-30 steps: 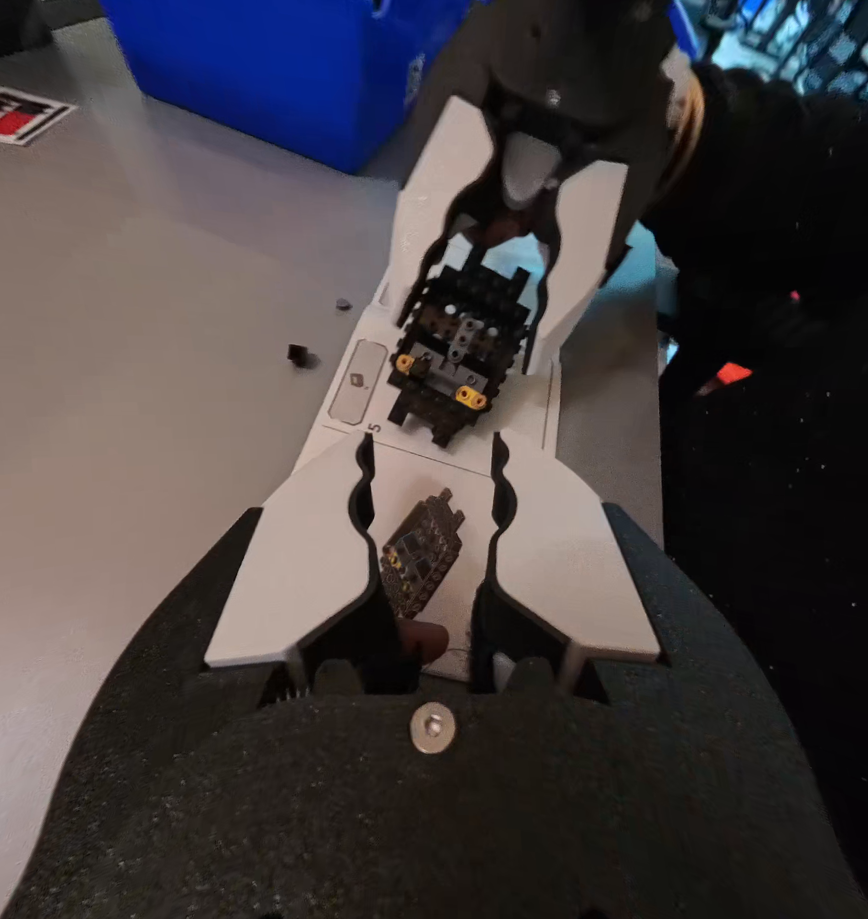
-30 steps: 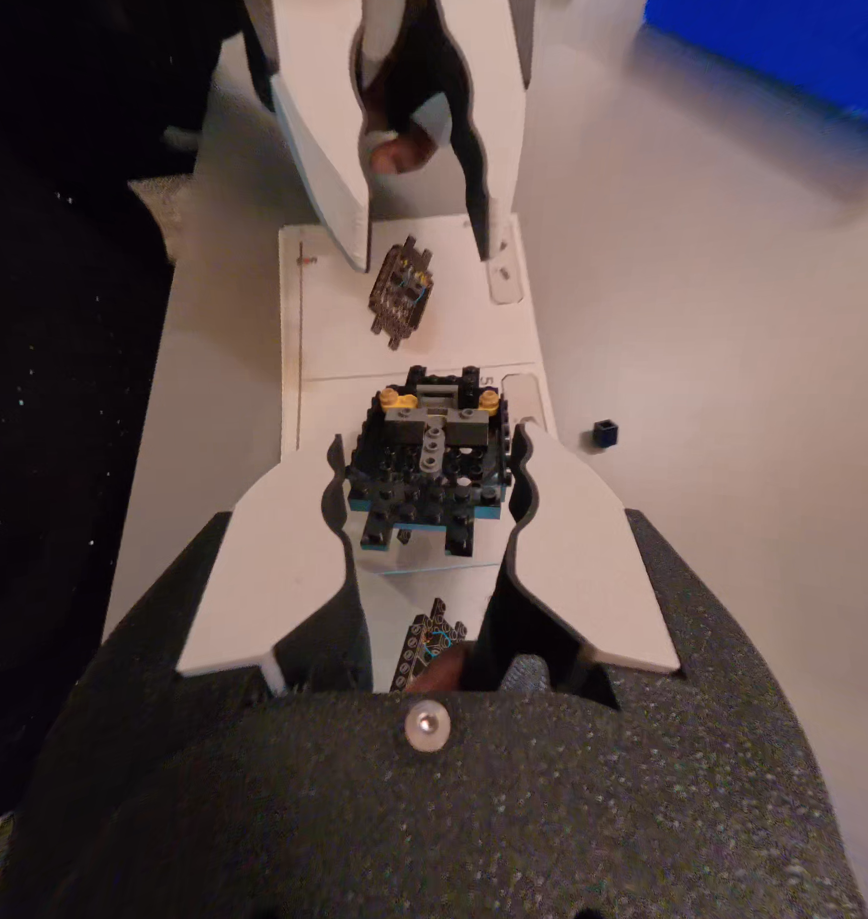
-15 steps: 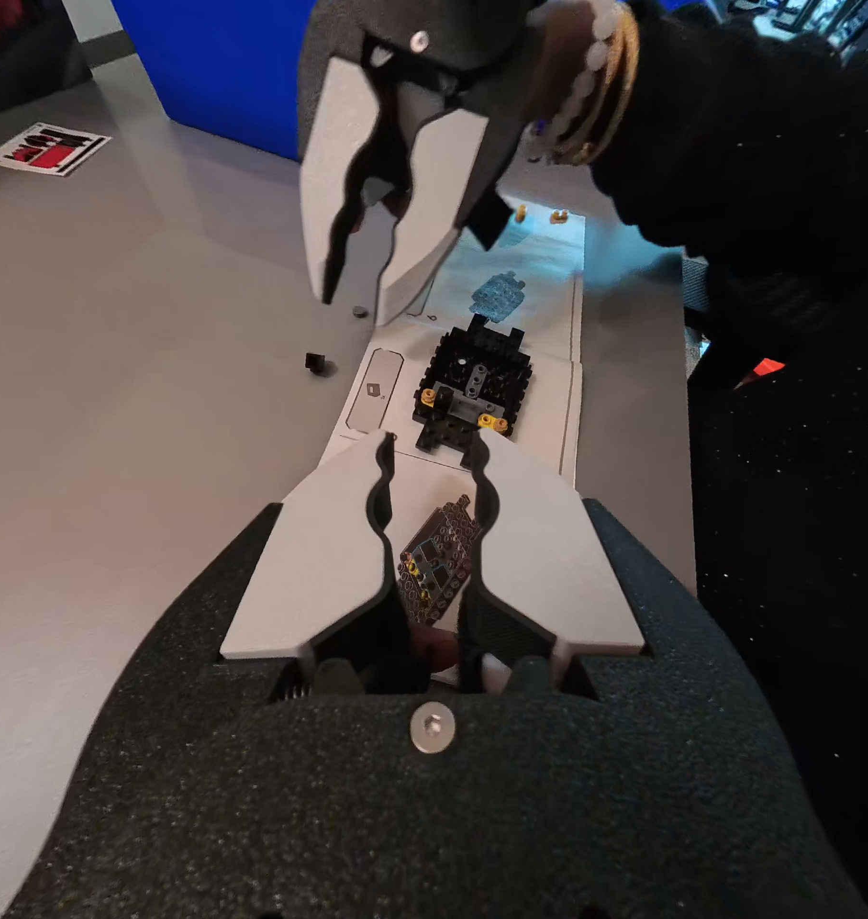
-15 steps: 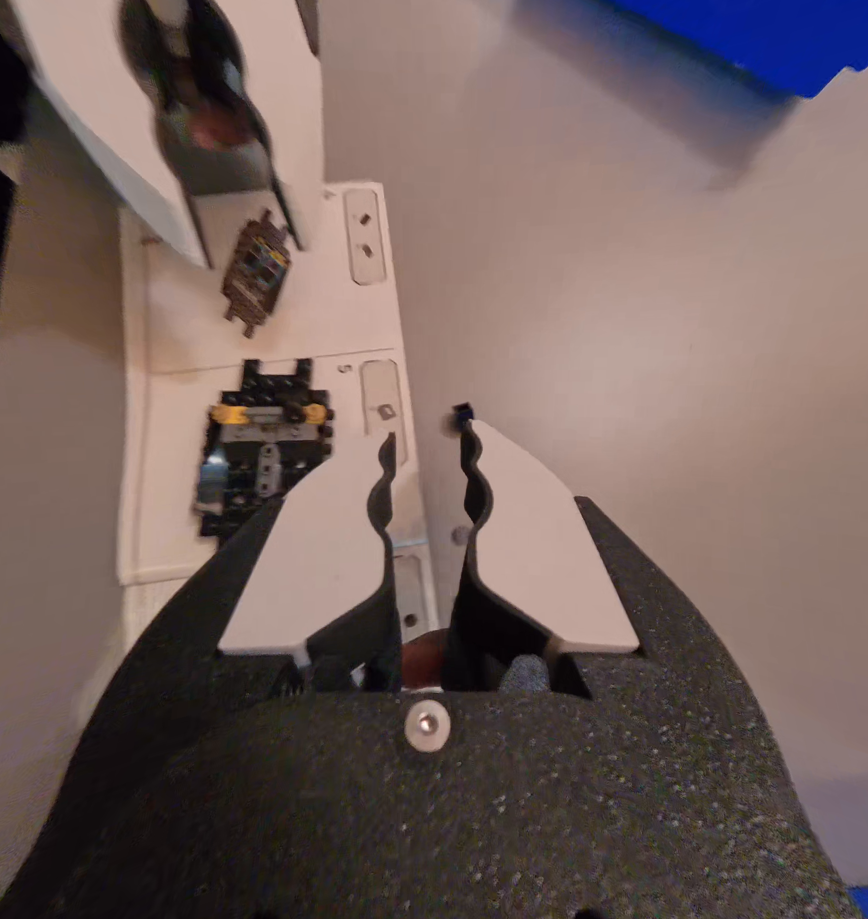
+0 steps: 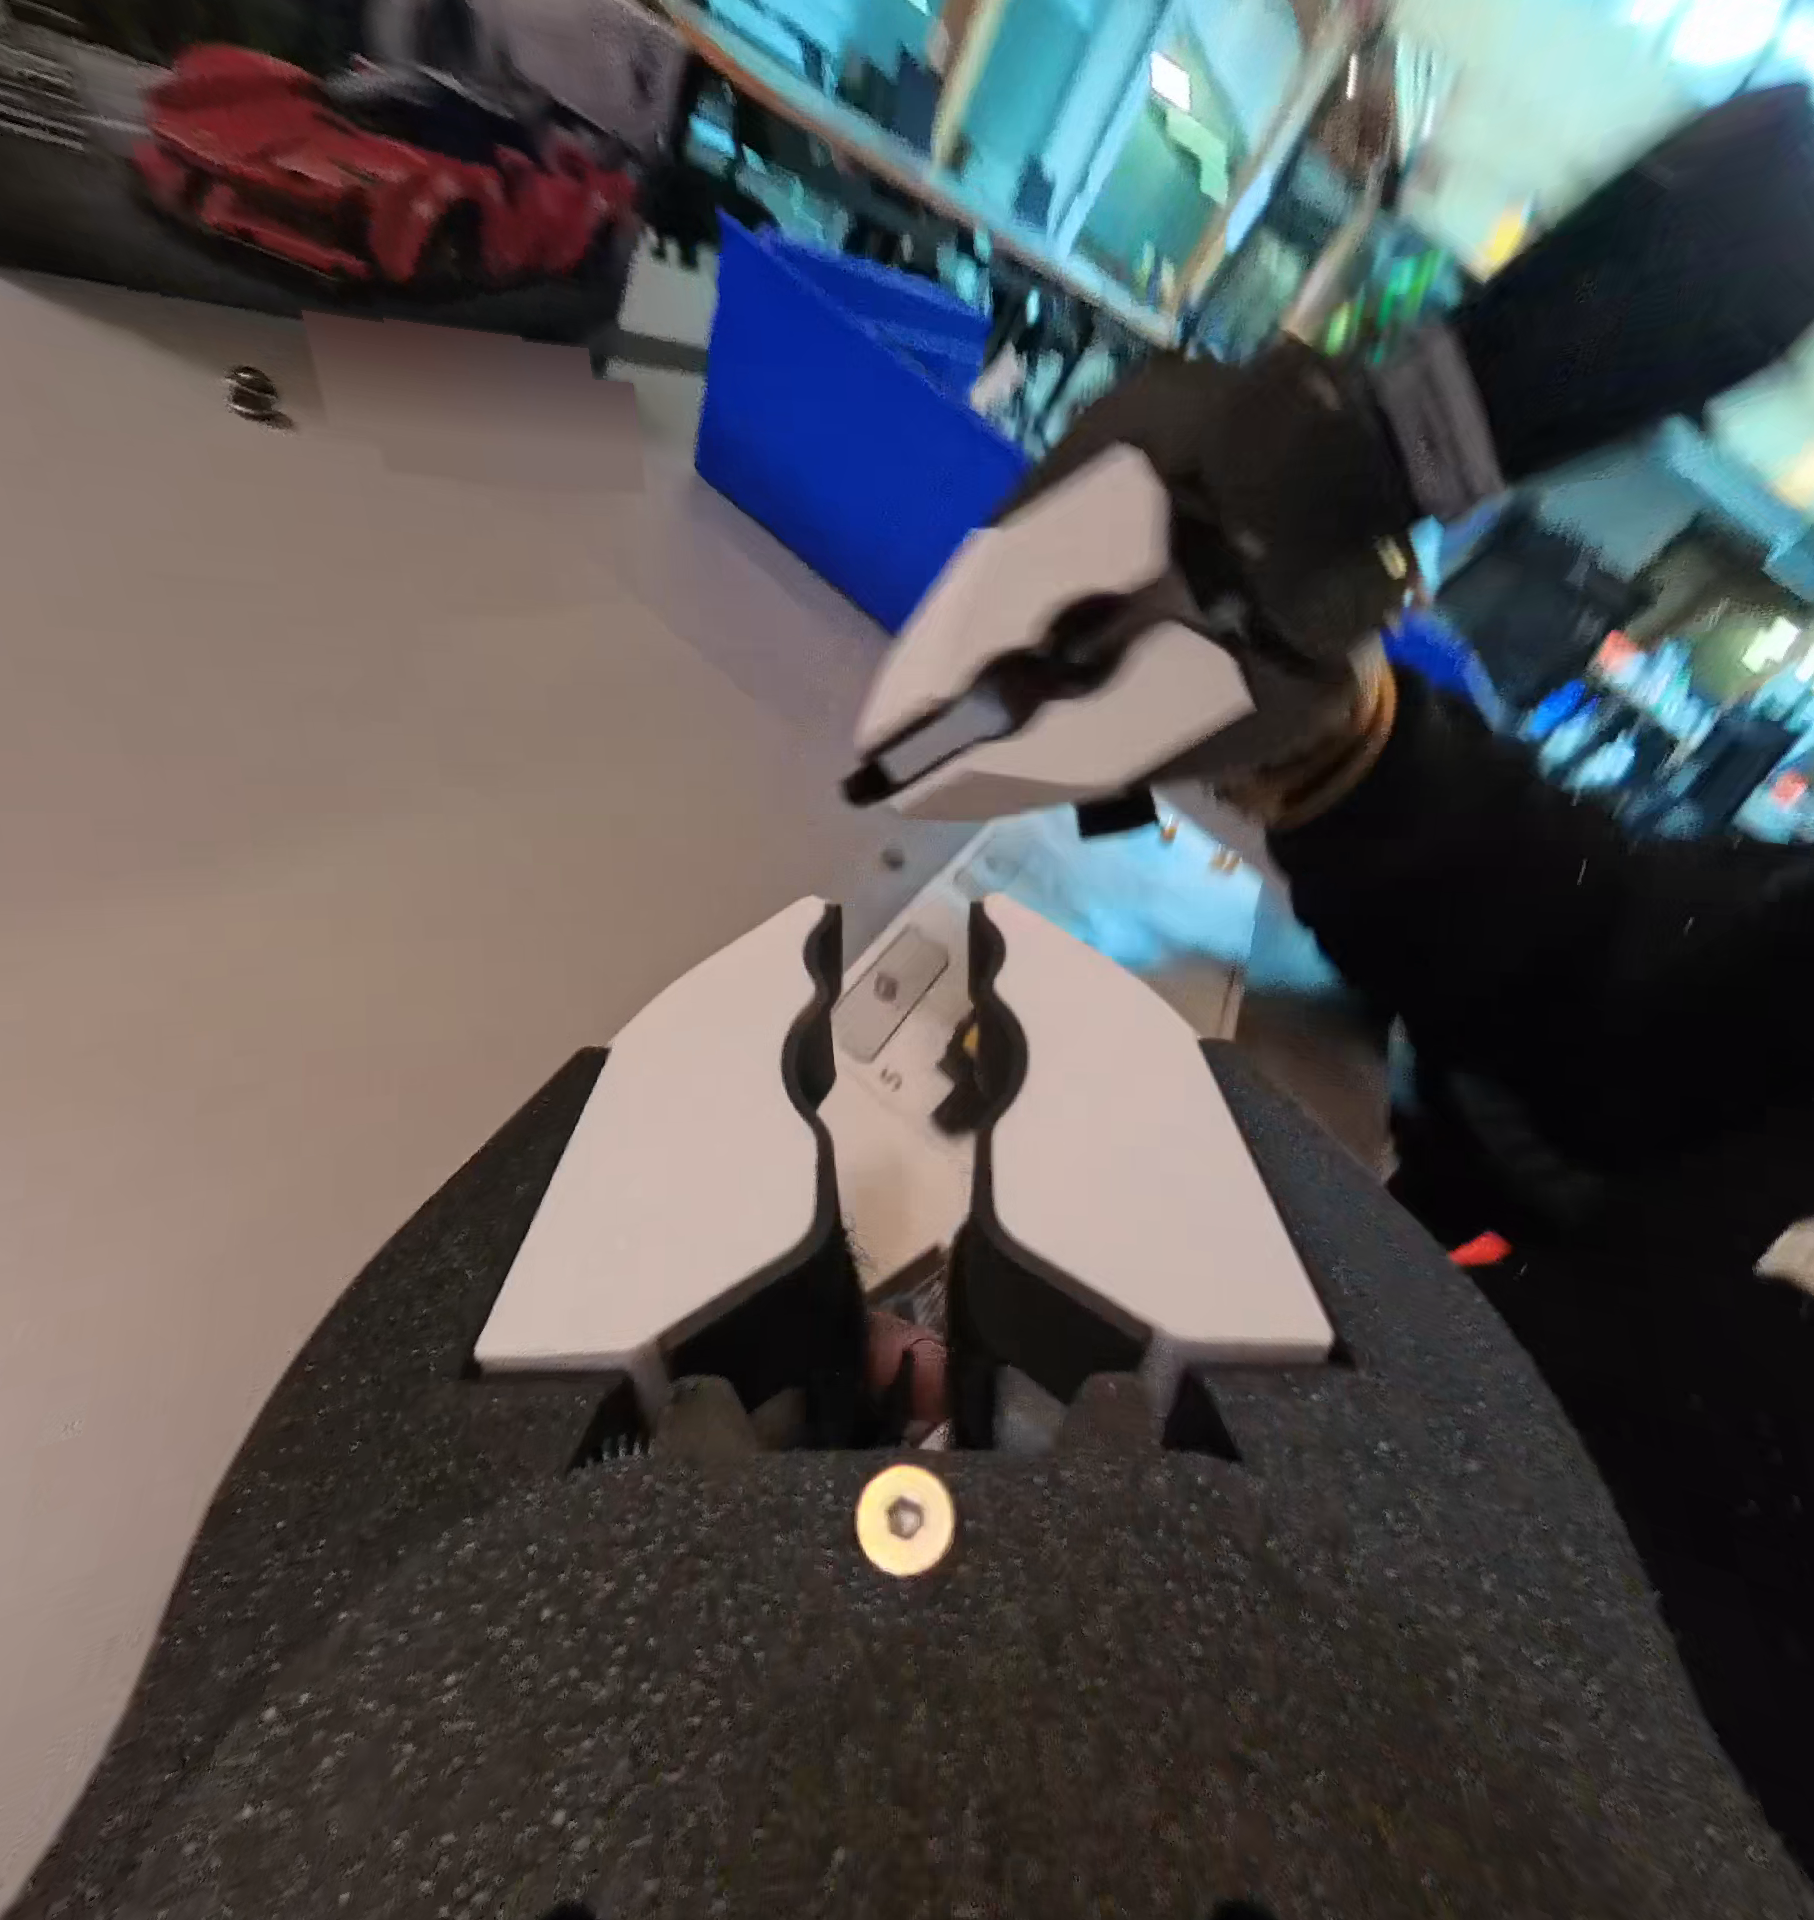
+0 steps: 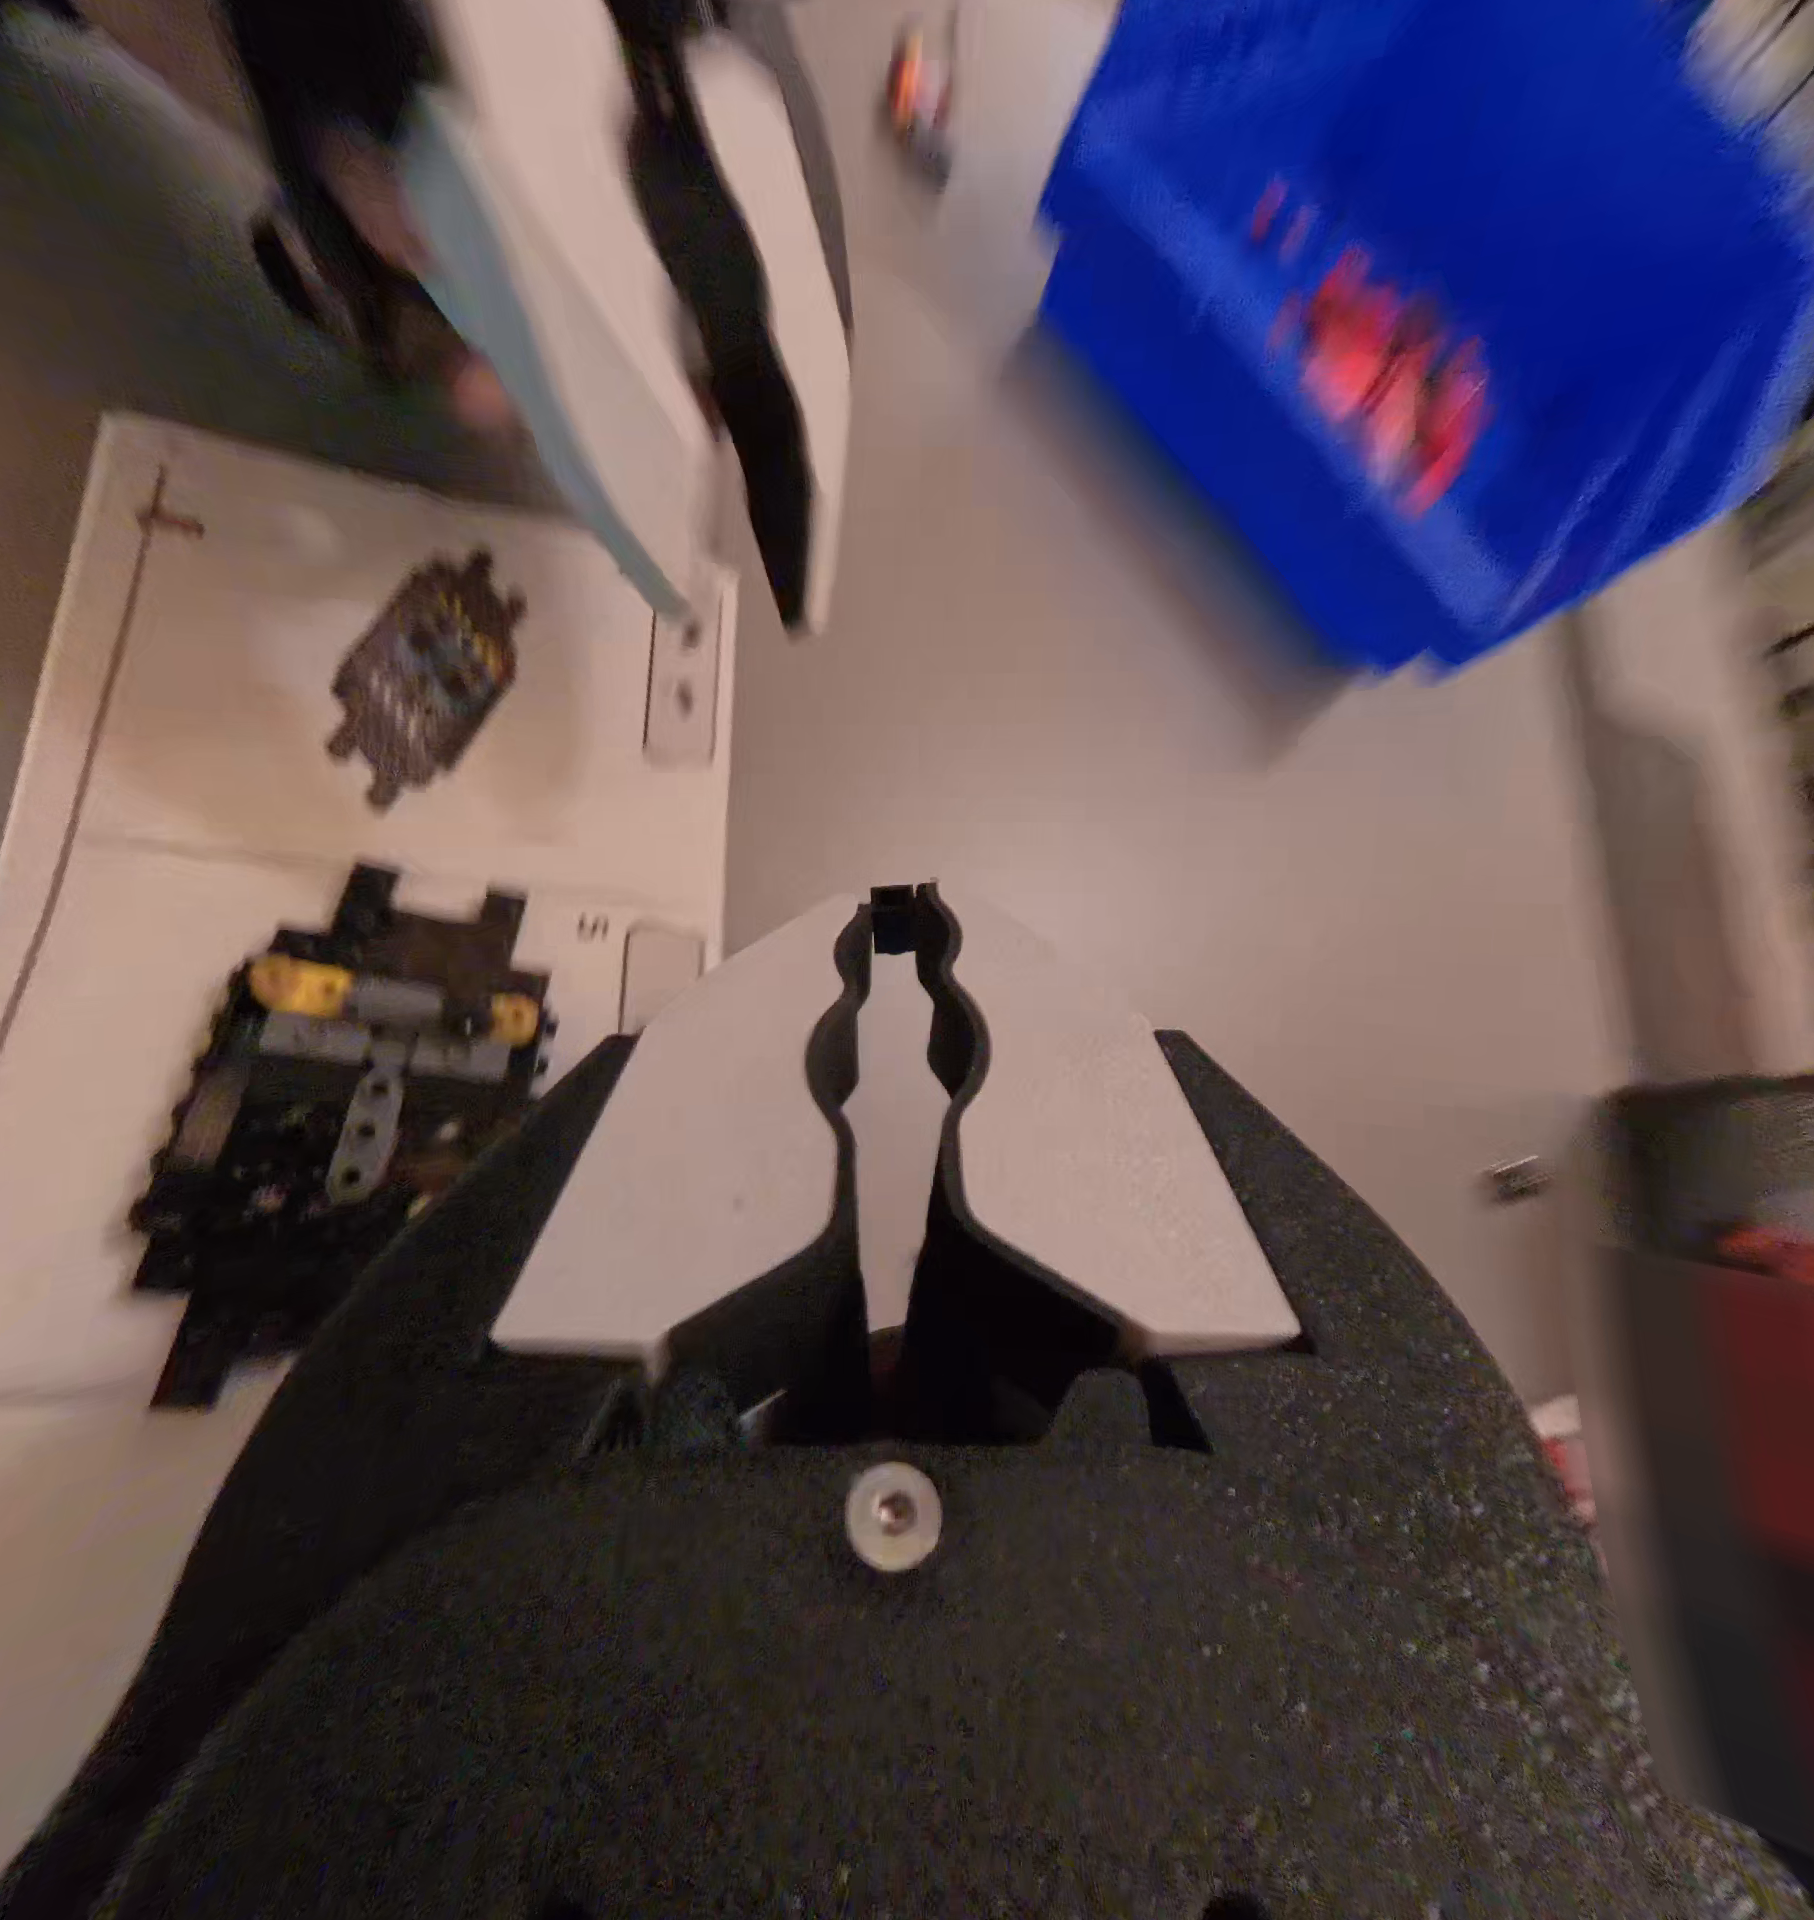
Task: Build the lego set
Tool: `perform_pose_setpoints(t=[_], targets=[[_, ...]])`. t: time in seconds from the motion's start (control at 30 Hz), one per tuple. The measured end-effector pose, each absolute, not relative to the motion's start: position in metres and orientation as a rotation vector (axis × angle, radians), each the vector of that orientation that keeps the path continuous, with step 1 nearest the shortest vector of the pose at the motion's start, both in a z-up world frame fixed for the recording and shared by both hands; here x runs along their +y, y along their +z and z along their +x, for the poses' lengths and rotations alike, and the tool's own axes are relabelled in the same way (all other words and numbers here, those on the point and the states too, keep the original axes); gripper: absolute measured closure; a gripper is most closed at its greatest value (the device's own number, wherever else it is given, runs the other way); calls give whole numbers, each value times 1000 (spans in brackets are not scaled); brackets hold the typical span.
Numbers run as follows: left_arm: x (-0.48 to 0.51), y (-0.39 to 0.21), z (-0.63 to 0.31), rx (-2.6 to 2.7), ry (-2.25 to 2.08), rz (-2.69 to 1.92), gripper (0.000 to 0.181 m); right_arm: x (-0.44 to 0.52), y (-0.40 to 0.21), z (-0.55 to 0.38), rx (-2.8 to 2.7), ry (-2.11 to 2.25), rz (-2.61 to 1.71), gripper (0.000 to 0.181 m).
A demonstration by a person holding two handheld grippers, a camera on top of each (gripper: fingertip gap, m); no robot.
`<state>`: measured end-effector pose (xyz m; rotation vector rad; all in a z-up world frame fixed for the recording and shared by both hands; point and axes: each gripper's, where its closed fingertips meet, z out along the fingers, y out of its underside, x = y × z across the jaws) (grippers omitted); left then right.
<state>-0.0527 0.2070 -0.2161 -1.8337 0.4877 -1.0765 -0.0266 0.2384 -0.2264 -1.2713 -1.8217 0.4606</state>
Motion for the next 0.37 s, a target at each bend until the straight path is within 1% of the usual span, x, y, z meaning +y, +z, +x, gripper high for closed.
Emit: perform_pose_setpoints(t=[0.07, 0.17, 0.3, 0.37], targets=[[207, -198, -52, 354, -1240, -1749, 159, 224, -193, -37, -1751, 354, -1079, 173], [204, -180, -49, 280, -1358, -1668, 159, 208, -170, -46, -1721, 198, -942, 173], [196, -168, -44, 318, -1377, -1616, 159, 198, -171, -50, -1771, 67, -912, 173], [194, -171, -42, 345, -1365, -1639, 163, 195, -170, -52, -1776, 44, -897, 173]])
